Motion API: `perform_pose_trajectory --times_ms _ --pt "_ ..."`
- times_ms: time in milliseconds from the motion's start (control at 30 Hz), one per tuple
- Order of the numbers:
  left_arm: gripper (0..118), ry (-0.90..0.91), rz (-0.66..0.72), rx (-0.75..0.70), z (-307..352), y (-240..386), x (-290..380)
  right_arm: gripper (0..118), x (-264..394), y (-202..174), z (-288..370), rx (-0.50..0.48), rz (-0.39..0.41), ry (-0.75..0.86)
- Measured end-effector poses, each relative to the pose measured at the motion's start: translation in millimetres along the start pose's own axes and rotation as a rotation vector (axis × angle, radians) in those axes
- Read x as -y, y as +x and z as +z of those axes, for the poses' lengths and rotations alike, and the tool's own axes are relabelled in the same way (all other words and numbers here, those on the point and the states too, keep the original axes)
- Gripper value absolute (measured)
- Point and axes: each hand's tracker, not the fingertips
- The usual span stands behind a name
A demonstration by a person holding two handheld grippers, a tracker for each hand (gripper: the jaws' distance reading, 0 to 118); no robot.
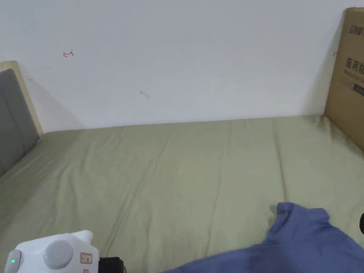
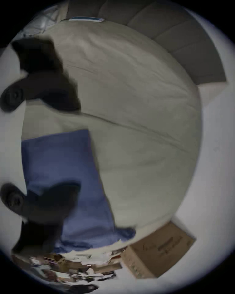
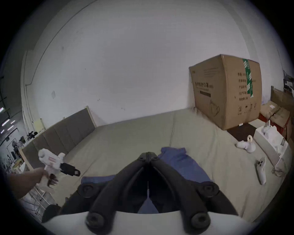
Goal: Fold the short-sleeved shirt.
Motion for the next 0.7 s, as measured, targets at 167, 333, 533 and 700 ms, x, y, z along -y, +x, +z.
perform_pose_trajectory --times_ms 167,333,533,700 --pt "102 -0.023 0.021 0.011 -52 -1 4 0 8 4 -10 0.015 -0.001 -0.058" --pt "118 -0.047 -0.070 -0.024 -83 16 13 0 11 10 -21 0.022 -0.025 -0.077" --pt "106 0.059 -0.088 -0.094 -67 20 34 0 10 31 -53 0.020 -0.037 -0.147" --pt "2 0.165 -0.143 0.023 -17 14 35 0 -5 78 -121 0.005 -0.124 -0.362"
